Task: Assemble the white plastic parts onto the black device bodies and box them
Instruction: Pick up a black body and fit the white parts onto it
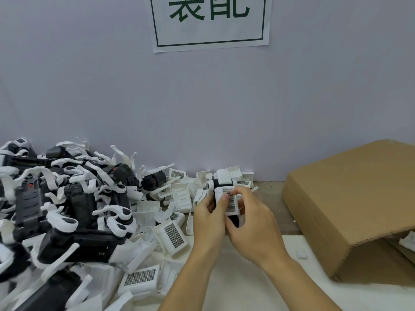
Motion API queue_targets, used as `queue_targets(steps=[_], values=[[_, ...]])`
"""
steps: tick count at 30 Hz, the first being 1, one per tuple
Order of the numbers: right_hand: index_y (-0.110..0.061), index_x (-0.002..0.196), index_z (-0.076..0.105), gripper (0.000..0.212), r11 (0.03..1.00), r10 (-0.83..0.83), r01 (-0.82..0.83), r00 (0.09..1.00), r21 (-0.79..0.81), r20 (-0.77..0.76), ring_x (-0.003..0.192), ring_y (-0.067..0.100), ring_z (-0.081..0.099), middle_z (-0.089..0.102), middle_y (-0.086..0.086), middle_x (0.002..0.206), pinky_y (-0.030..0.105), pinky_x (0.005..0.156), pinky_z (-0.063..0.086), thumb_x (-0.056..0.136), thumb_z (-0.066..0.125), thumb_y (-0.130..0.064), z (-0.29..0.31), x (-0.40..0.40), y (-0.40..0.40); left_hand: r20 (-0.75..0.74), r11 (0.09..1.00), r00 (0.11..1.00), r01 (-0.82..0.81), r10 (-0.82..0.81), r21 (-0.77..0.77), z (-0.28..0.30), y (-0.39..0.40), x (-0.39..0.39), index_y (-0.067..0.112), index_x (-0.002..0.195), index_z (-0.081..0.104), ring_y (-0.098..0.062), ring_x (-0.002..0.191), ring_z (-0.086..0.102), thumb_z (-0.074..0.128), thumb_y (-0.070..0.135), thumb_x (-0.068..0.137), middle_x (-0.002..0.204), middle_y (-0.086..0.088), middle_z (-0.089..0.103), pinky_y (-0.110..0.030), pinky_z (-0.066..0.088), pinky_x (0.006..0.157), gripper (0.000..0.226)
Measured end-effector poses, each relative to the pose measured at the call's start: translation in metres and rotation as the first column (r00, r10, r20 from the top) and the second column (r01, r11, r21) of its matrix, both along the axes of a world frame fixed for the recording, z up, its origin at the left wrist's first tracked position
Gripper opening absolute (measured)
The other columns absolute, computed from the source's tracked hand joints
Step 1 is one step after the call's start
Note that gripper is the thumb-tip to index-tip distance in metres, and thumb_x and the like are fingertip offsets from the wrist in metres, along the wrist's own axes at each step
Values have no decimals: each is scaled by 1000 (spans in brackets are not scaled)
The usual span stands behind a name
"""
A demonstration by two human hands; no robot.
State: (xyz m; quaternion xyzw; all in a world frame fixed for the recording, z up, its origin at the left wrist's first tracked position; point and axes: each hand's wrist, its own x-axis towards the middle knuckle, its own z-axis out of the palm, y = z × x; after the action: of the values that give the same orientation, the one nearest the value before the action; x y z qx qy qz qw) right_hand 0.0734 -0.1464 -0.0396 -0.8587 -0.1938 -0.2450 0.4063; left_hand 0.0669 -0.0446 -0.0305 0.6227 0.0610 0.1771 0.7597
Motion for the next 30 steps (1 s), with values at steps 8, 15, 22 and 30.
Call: queue_targets(steps=[8,15,22,30], values=[[-19,108,72,23,727,403,-69,848,683,-344,96,19,73,77,2,99,37,82,58,103,52,-29,1,5,-2,11,995,995,94,-94,-25,0,4,-2,22,100,79,-20,92,75,64,16,96,96,-2,79,-41,62,82,17],[-19,97,80,20,657,429,-27,835,753,-344,96,25,74,78,6,96,45,85,59,98,61,-26,0,11,-6,71,985,989,122,-131,121,-3,1,-2,26,97,79,-17,84,75,65,20,96,89,-3,78,-35,63,74,16],[-11,92,77,11,643,407,-18,855,766,-322,81,22,76,78,8,87,24,61,57,91,70,-19,2,12,-6,37,985,999,-8,1,172,-3,0,-1,16,76,78,-7,63,66,64,25,98,70,-3,74,-18,51,55,27],[-8,93,79,31,679,476,-96,812,728,-337,91,21,75,79,9,92,29,76,60,100,57,-29,2,11,-6,-1,1000,1000,11,-11,-16,-1,-1,0,14,81,81,-30,91,74,65,36,95,86,-9,78,-49,58,87,30]])
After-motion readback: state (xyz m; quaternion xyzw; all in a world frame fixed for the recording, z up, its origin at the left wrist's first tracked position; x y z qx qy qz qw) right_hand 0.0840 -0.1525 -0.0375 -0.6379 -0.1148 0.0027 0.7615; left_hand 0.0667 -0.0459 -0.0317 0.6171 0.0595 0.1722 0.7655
